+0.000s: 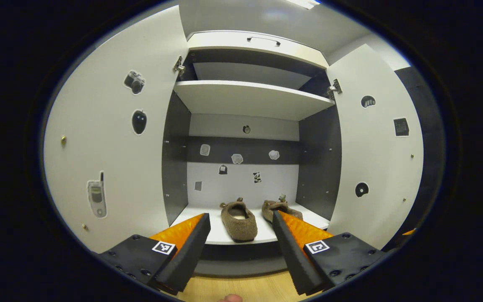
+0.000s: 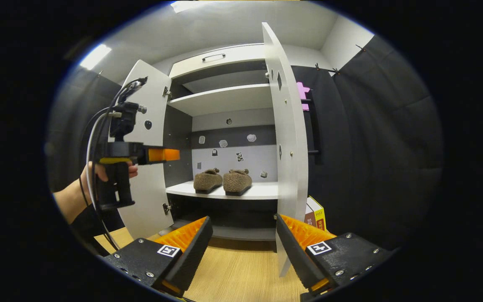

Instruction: Grab one shoe with the right hand and put it into the shoe cabinet, grab the other shoe with the left hand and put it into the shoe cabinet; then close the right door with the right hand and the left door with the left hand.

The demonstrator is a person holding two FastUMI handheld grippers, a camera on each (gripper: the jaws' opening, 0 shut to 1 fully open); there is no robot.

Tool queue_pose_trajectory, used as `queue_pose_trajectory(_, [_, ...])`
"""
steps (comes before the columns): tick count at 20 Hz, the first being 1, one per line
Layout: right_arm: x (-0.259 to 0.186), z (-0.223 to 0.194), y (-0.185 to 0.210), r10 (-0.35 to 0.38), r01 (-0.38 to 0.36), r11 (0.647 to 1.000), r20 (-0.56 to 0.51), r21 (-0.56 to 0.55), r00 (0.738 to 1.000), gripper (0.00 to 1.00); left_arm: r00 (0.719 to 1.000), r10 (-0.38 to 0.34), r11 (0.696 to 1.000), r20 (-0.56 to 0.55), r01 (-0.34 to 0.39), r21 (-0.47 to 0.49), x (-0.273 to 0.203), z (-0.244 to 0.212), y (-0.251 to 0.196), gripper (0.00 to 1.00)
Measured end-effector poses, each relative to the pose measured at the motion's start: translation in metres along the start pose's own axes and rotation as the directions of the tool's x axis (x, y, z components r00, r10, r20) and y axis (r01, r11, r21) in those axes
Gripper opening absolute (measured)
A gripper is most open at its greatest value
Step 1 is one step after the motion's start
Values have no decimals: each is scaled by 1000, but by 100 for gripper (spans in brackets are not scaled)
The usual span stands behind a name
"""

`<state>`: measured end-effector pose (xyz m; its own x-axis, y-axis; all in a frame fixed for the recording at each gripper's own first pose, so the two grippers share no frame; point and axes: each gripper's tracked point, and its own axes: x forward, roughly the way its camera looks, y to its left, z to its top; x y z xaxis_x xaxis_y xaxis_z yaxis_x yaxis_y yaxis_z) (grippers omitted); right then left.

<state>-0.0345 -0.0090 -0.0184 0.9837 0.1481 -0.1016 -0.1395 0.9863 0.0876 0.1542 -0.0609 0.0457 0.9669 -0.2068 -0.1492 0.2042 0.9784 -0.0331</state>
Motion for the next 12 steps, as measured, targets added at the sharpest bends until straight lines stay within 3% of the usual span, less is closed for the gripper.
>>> queue_pose_trajectory(4, [-1, -6, -3, 9, -9, 1000, 2, 10, 1000, 94, 998, 65, 997, -3, -65, -31, -50, -34, 8, 97])
queue_pose_trajectory(8, [0, -11, -4, 15, -15, 1000, -8, 3, 1000, 94, 988, 157, 988, -11, -157, -4, -89, -65, 29, 99])
queue_pose_trajectory(12, [0, -14, -2, 14, -14, 1000, -10, -14, 1000, 94, 979, 202, 979, -13, -202, -19, -119, -86, 38, 97])
